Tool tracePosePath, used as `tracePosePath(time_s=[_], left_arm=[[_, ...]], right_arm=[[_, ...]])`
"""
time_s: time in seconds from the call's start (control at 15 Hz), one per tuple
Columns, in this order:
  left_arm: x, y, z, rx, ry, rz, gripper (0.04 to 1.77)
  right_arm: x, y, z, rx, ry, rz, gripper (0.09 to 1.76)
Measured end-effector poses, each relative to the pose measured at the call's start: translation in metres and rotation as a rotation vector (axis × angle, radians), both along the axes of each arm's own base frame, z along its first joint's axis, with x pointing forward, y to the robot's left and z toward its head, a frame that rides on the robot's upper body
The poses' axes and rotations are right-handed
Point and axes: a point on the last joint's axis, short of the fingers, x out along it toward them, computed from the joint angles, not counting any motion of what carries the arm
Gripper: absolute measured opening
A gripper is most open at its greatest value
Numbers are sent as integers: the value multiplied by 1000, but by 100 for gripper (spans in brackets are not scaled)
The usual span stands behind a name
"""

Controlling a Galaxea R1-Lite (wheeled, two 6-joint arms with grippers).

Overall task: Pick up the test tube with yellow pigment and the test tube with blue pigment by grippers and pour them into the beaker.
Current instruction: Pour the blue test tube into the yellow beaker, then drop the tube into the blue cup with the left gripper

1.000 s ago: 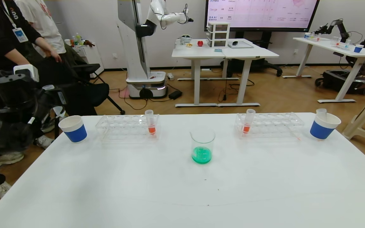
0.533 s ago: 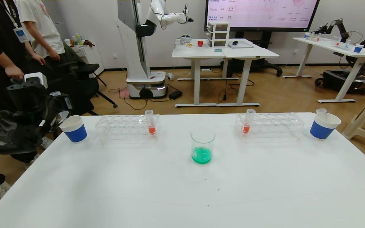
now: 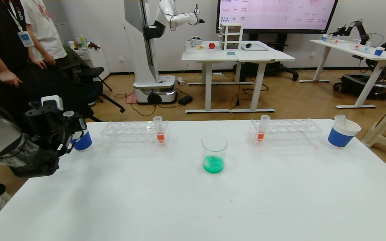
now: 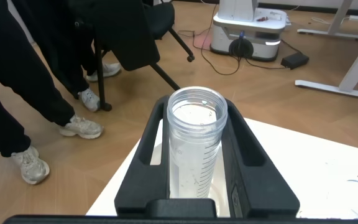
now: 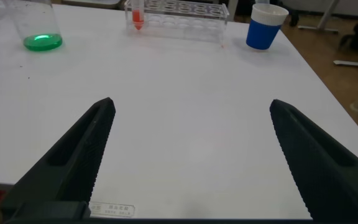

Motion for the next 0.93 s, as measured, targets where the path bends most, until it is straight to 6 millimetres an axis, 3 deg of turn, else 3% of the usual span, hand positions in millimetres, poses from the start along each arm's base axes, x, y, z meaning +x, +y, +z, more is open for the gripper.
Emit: tracePosePath(time_s=[0.47,0.53,0.6,0.73,0.8,0.93], left_arm=[[0,-1,-8,-3,21,-2,50],[0,-1,-8,-1,22,-2,62],[0,-1,-7,5,23,-2,89],[-1,-1,-2,14,14,-2,159],[-1,-4,4,18,1,-8,173],[-1,-19,22,32,-38,-44,175]], right_arm=[[0,0,0,0,0,0,174],[0,0,0,0,0,0,174],[0,0,0,0,0,0,174],[0,0,0,0,0,0,174],[0,0,0,0,0,0,174],[0,0,0,0,0,0,174]])
